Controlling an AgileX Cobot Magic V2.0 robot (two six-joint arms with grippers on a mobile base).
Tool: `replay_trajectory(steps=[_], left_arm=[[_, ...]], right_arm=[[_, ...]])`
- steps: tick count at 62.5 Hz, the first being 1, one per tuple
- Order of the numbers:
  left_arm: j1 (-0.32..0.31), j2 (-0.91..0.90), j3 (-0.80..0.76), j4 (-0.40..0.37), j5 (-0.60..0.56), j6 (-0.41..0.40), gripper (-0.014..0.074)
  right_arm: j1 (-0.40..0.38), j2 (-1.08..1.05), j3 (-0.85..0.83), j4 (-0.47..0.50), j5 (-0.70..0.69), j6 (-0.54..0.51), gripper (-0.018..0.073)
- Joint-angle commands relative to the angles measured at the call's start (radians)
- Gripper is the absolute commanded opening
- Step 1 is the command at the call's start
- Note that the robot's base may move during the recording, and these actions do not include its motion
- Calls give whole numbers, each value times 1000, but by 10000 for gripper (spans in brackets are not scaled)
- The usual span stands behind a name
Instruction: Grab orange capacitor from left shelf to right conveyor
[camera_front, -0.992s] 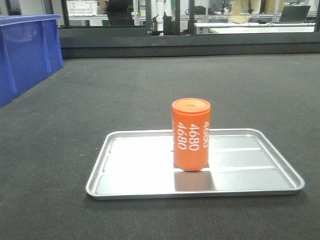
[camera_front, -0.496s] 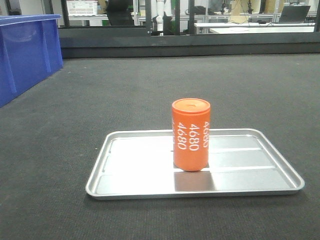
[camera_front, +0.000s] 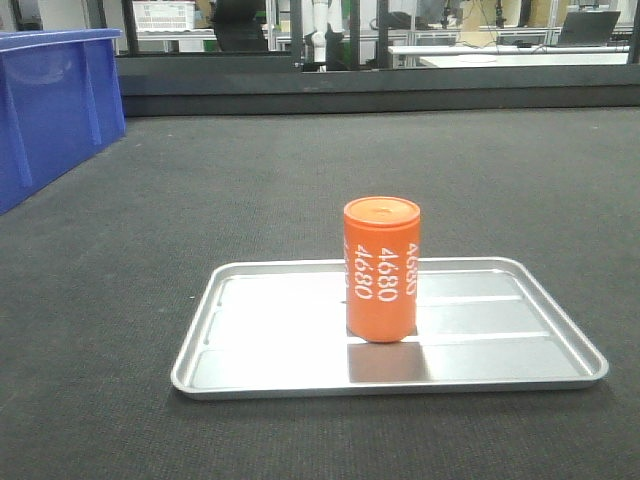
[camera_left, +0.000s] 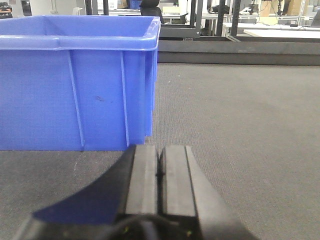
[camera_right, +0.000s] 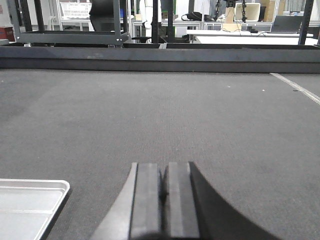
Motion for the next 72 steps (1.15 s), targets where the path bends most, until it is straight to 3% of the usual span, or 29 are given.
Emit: replay_trajectory(steps=[1, 72], left_arm=[[0, -8, 22, -3, -88, 0, -126], [0, -8, 22, -3, -88, 0, -126]], right_arm=[[-1, -20, -20, 3, -72, -7, 51], [-1, -20, -20, 3, -42, -7, 51]])
